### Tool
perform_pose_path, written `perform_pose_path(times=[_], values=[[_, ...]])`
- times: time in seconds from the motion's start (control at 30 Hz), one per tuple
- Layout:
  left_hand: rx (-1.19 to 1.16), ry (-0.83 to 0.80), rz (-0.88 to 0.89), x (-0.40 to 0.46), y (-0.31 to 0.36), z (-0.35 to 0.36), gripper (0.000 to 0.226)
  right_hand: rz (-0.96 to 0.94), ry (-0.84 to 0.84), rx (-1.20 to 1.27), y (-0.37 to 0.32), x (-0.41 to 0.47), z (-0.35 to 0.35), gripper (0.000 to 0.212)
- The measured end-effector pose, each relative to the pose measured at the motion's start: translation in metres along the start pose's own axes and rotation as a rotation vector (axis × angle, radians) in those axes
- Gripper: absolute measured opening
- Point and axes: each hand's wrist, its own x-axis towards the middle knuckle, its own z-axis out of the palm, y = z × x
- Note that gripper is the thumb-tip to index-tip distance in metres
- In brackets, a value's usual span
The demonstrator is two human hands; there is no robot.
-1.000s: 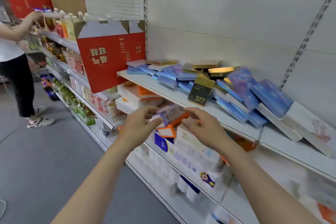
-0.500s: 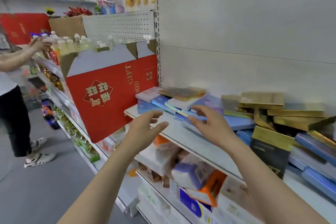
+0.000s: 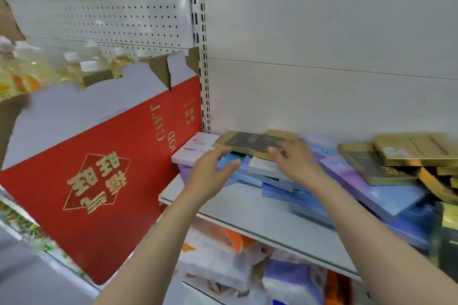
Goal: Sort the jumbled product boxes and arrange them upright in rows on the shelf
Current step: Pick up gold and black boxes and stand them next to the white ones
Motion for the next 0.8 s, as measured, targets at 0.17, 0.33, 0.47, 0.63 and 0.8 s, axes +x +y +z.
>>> perform_pose_path(times=[0.17, 0.33, 0.47, 0.63, 0.8], values=[[0.048, -0.16, 0.15, 0.042, -0.028, -0.004, 0.049, 0.157, 0.188, 0.059, -0.02, 0.007, 0.021, 0.029], [0.007, -0.341, 0.16, 0.056, -0.043, 0.015, 0.053, 0.459, 0.15, 0.076, -0.029, 0.013, 0.023, 0.09], [-0.102, -0.348, 0.13, 0.053, -0.059, 0.022, 0.054, 0.397, 0.144, 0.176, -0.031, 0.018, 0.022, 0.096], [-0.162, -0.374, 0.186, 0.051, -0.069, 0.025, 0.05, 0.443, 0.274, 0.588, -0.033, 0.028, 0.013, 0.093], [-0.141, -0.025, 0.211, 0.079, -0.07, 0.025, 0.045, 0.499, 0.243, 0.919, -0.013, 0.026, -0.002, 0.05]])
